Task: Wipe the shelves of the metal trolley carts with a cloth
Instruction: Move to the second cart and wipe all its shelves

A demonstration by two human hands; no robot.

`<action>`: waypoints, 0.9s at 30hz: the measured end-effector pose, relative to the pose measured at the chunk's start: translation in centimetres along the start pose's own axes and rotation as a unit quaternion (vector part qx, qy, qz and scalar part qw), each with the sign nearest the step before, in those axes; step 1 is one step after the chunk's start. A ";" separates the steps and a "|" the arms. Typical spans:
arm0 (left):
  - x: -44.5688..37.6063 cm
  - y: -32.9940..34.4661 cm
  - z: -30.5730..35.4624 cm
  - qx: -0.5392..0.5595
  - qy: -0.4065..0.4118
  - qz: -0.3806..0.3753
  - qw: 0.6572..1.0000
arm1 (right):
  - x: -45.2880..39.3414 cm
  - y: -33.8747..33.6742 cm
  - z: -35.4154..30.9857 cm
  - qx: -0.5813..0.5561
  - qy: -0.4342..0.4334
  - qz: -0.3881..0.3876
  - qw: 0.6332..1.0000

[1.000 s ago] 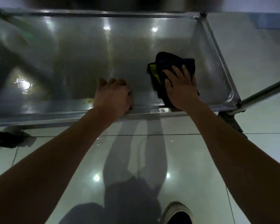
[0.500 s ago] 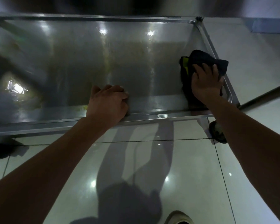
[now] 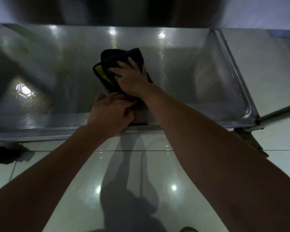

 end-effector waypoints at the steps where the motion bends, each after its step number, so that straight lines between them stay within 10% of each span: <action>1: 0.2 -0.1 -0.4 -0.009 0.006 -0.007 1.000 | -0.3 0.1 -0.4 -0.011 -0.005 -0.007 1.000; 10: -0.6 -1.4 0.6 -0.069 -0.015 -0.015 0.997 | 1.7 -1.6 2.4 0.007 -0.002 0.051 0.999; 20: -0.8 -1.2 0.6 -0.071 -0.030 0.000 0.997 | 11.5 -12.4 23.5 0.123 0.189 0.147 0.963; 27: 0.3 -1.3 -0.1 -0.065 0.017 0.006 0.998 | 11.7 -13.5 24.0 0.113 0.281 0.161 0.939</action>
Point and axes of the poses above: each hand's wrist, its own x-axis away from the middle knuckle, its own y-axis out of the palm, z = x × y, the point moved 5 cm from there along -x, towards the middle knuckle, and after that the axes turned 1 degree about z, right-handed, at the moved point
